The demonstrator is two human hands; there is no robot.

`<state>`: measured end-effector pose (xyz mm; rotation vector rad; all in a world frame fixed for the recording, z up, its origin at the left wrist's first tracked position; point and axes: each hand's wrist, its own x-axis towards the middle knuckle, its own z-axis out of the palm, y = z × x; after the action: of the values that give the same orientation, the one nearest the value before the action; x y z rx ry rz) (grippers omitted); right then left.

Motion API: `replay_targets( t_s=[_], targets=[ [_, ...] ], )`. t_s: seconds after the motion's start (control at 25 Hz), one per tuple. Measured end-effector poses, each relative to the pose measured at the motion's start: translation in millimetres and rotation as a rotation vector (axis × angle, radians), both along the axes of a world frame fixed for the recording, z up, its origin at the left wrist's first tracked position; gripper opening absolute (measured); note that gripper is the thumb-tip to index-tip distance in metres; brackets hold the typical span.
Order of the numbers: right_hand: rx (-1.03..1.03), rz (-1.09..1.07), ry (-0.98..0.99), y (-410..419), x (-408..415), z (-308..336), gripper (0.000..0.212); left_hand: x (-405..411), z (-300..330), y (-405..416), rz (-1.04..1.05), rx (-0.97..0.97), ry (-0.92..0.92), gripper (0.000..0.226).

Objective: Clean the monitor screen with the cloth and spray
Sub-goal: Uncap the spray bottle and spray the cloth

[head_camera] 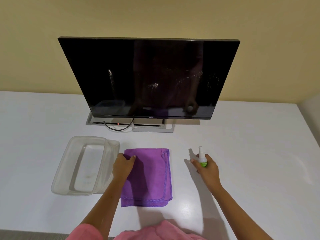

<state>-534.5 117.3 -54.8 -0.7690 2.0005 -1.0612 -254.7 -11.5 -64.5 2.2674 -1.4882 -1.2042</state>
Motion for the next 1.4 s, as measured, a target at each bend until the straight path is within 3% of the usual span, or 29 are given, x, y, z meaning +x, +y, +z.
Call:
replay_targets(
  t_s=[0.08,0.28,0.4,0.48,0.6,0.68,0.84,1.04,1.2,1.32,1.4],
  targets=[
    [-0.016,0.0,-0.18,1,1,11,0.021,2,-1,-4,0.042,0.055,0.105,0.048],
    [0.011,0.001,-0.764,2,5,39,0.041,2,15,-5,-0.018,0.36,0.438,0.019],
    [-0.025,-0.002,-1.044,1,8,49,0.035,-1,25,4,0.071,0.372,0.503,0.005],
    [-0.088,-0.001,-1.24,1,10,56,0.033,-2,28,11,0.116,0.344,0.522,0.014],
    [-0.171,0.075,-1.477,4,15,72,0.043,0,33,26,0.223,0.343,0.665,0.009],
    [-0.211,0.132,-1.519,7,19,82,0.054,2,39,32,0.27,0.358,0.775,0.012],
    [-0.168,0.275,-1.15,11,29,94,0.068,6,52,37,0.33,0.313,0.901,0.029],
    [-0.037,0.506,-0.327,14,64,101,0.081,13,73,44,0.344,0.269,1.124,0.037],
    [-0.125,0.7,0.222,12,93,111,0.076,7,95,52,0.339,0.203,1.306,0.037],
    [-0.194,0.767,0.471,8,109,120,0.07,2,107,56,0.313,0.17,1.37,0.043],
    [-0.221,0.763,0.533,8,111,124,0.066,0,113,57,0.313,0.141,1.415,0.042]
  ],
)
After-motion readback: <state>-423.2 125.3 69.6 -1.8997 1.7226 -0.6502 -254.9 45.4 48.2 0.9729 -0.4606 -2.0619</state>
